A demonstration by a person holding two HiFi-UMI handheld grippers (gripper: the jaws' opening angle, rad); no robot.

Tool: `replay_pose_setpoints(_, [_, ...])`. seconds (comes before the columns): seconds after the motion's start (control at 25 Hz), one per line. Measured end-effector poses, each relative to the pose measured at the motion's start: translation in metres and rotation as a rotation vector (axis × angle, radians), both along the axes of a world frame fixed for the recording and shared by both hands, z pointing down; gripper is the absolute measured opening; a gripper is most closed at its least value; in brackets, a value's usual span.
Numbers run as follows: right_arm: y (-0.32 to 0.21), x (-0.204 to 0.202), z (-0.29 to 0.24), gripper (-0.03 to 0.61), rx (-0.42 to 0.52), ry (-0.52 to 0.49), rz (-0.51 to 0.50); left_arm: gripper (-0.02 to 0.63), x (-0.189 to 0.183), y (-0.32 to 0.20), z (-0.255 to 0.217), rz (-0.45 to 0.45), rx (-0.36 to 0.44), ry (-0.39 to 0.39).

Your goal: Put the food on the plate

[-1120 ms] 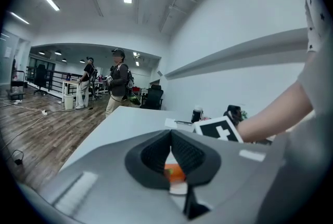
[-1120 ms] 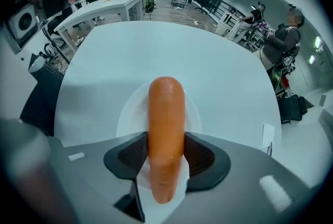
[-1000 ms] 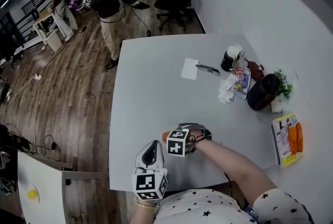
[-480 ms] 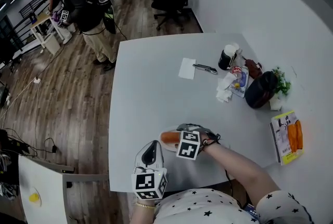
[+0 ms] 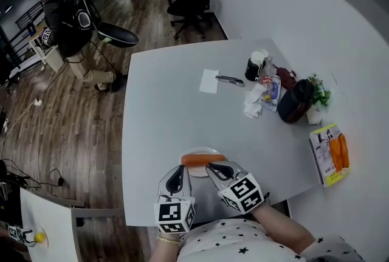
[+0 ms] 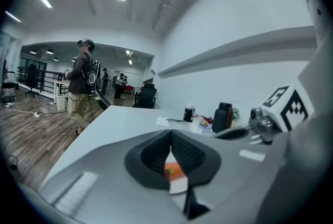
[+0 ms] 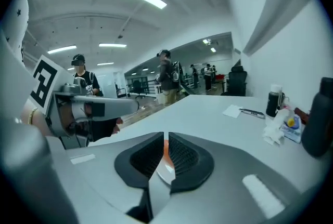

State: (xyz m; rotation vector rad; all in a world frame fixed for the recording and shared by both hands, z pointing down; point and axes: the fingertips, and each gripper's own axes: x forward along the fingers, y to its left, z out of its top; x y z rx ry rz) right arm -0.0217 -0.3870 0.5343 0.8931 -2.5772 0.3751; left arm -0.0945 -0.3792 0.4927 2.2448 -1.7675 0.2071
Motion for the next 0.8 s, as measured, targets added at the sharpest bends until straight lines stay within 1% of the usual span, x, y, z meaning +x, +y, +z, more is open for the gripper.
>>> replay_pose_setpoints(0.04, [0.002, 0.003, -0.005, 0.013, 0.002, -0.023, 0.027, 0.007, 0.002, 0.0, 0.0, 0.006, 0.0, -0.002])
replay_pose_setpoints(0.08, [0.005, 0.005, -0.008, 0.0, -0.002, -0.047, 0.043, 0.008, 0.004, 0.001, 0.0, 0.011, 0.0, -0.003])
replay_pose_setpoints(0.16, [0.009, 0.006, -0.013, 0.0, -0.014, -0.073, 0.053, 0.008, 0.006, 0.003, 0.0, 0.02, -0.004, -0.005])
replay_pose_setpoints(0.32, [0.011, 0.008, -0.012, -0.002, -0.013, -0.045, 0.052, 0.008, 0.009, 0.004, 0.001, 0.029, -0.008, -0.009])
replay_pose_setpoints(0.48, [0.011, 0.008, -0.013, -0.002, -0.026, -0.054, 0.059, 0.008, 0.01, 0.005, 0.002, 0.028, -0.009, -0.008])
replay_pose_setpoints(0.64, [0.013, 0.007, -0.013, -0.002, -0.011, -0.033, 0.046, 0.008, 0.008, 0.005, 0.0, 0.02, -0.011, -0.005])
replay_pose_setpoints(0.8, [0.013, 0.009, -0.014, -0.002, -0.011, -0.034, 0.055, 0.008, 0.006, 0.004, -0.002, 0.014, -0.011, -0.005])
